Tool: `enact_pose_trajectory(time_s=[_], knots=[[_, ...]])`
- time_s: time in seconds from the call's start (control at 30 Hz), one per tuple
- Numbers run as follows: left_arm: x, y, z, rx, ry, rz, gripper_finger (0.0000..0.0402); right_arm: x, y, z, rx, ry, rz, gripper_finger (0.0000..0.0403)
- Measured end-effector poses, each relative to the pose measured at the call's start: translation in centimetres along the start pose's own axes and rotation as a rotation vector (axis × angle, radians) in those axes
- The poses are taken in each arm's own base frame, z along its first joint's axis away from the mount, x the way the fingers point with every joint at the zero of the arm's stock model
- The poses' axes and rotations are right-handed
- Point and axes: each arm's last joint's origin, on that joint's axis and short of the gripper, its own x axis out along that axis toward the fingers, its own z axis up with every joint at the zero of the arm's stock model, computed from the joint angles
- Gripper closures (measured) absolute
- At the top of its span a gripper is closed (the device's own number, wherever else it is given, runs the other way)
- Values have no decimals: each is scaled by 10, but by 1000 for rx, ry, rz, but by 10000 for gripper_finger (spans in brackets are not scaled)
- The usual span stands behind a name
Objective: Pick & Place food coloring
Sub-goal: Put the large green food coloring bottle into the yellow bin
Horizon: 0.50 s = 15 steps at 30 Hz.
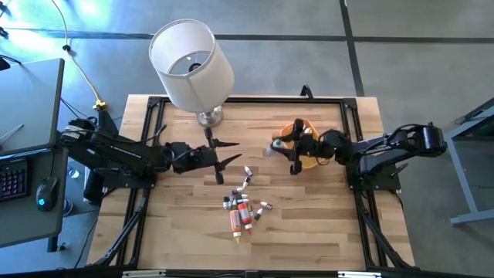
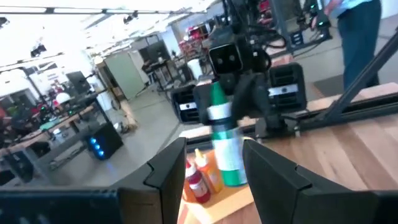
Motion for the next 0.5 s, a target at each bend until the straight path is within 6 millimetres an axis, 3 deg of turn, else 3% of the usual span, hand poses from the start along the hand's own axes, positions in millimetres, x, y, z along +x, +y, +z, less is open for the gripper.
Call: enact_pose_trajectory(time_s=[0.23,0.5], knots=[[0,1,-3,9,43,62,246,-3,-11,-11,29,120,-399,284],[0,0,-7,30,84,60,246,-13,-10,-38,15,385,-618,280]])
